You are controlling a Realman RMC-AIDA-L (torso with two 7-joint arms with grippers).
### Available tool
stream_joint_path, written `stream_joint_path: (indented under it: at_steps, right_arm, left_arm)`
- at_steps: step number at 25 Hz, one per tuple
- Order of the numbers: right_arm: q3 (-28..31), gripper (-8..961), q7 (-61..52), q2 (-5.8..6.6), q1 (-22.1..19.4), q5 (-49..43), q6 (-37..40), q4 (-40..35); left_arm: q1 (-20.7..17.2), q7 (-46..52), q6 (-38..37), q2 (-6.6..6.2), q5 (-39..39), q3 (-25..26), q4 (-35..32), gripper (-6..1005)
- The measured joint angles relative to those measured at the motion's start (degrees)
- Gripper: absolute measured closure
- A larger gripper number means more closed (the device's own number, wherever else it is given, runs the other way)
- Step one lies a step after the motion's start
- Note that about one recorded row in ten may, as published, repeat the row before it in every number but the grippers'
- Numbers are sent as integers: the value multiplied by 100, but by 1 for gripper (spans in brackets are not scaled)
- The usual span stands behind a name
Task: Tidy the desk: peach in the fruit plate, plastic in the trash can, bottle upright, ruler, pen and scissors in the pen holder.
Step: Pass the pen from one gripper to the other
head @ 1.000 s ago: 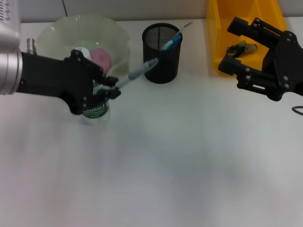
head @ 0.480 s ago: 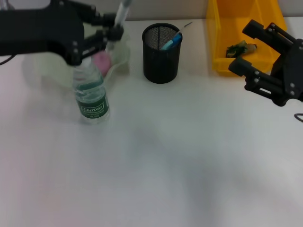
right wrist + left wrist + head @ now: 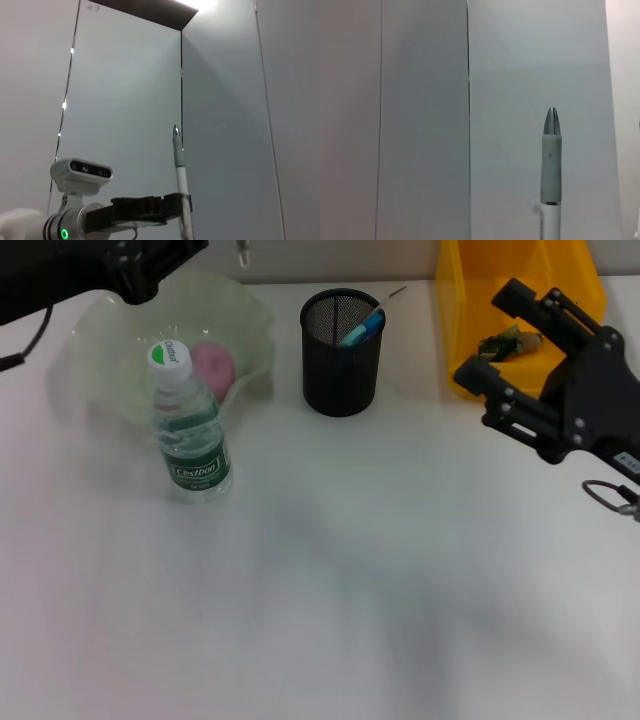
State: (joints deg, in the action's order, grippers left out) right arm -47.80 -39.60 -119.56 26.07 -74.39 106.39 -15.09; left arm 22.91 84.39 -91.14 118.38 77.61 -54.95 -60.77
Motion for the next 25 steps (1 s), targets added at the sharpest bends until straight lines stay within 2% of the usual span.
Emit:
stream_joint_path:
  at_steps: [2, 3, 4, 5, 8, 9, 12, 16, 17, 21, 25]
  right_arm:
    - [-9, 166, 126, 0, 70, 2, -3, 139]
    - [-17, 166, 170, 0, 93, 3, -12, 179]
    - [-24, 166, 194, 0, 103, 3, -23, 183]
    - [-27, 166, 215, -2, 116, 4, -28, 194]
    - [-11, 166, 268, -5, 176, 16, -23, 263]
    - [-4, 166, 290, -6, 210, 34, -17, 302]
    - [1, 165, 322, -15, 346, 166, -2, 454]
    - [-35, 165, 344, -25, 621, 288, 52, 665]
    - [-53, 165, 349, -27, 766, 298, 122, 737]
    - [-60, 165, 351, -32, 985, 301, 279, 820]
    - [-80, 165, 353, -33, 1233, 266, 555, 854]
  left_arm:
    - [36, -71, -54, 2, -87, 0, 159, 793]
    - [128, -208, -187, 5, -275, 5, 525, 793]
    - [128, -208, -187, 5, -275, 5, 525, 793]
    - [224, -314, -326, 5, -445, 22, 852, 792]
    - [224, -314, -326, 5, -445, 22, 852, 791]
    - [361, -444, -541, 8, -688, 24, 1238, 791]
    - [453, -464, -651, 16, -896, 6, 1471, 789]
    - [534, -468, -718, 29, -1133, -1, 1729, 788]
    - [645, -484, -801, 32, -1524, -1, 2185, 787]
    - [689, -487, -927, 37, -1679, -2, 2324, 786]
    - [787, -432, -1273, 37, -2078, -7, 2802, 784]
